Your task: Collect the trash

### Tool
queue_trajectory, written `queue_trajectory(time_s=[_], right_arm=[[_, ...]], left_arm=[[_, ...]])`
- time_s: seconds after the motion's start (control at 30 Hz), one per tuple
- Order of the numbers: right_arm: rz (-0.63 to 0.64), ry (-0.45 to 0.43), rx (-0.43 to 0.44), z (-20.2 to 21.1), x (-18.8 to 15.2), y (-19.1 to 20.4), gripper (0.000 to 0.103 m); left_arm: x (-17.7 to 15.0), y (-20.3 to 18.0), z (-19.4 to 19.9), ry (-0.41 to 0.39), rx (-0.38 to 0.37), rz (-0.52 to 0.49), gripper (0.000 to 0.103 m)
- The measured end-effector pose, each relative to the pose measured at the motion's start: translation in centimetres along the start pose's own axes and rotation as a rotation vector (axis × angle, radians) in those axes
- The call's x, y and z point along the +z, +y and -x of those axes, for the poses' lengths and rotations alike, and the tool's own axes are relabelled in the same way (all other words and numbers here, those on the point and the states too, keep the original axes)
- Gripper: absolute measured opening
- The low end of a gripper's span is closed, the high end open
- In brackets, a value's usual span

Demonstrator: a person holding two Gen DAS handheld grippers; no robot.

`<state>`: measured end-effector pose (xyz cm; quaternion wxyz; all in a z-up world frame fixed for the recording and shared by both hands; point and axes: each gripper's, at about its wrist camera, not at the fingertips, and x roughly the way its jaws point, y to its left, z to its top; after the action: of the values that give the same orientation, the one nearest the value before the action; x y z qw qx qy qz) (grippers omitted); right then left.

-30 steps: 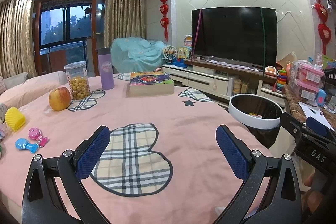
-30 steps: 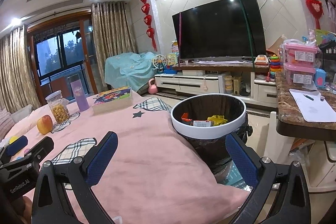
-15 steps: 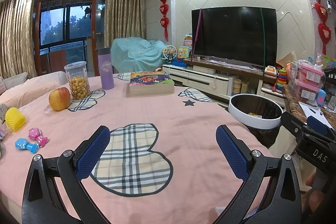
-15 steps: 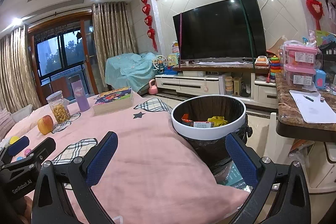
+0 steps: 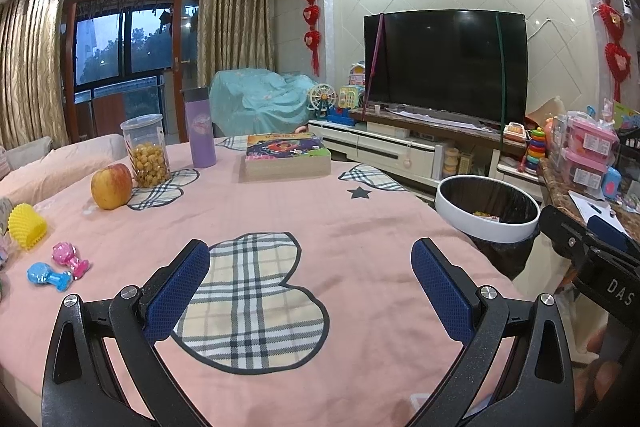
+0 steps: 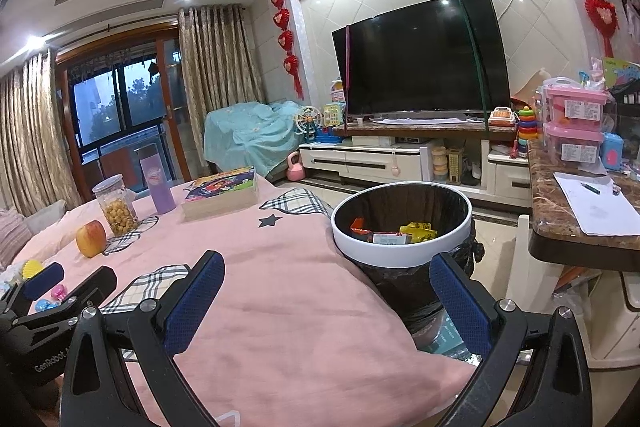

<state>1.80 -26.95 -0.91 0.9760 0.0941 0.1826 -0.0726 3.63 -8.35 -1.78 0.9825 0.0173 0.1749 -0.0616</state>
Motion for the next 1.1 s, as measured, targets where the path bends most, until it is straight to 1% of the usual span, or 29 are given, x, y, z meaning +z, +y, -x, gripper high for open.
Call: queue_trajectory(time_s=[1.1], right_arm=[[-0.015, 0.019, 0.014, -0.23, -0.03, -0.17, 0.103]], left_arm=[[-0.42, -0.13, -0.82, 0.013, -0.008, -0.016, 0.103]])
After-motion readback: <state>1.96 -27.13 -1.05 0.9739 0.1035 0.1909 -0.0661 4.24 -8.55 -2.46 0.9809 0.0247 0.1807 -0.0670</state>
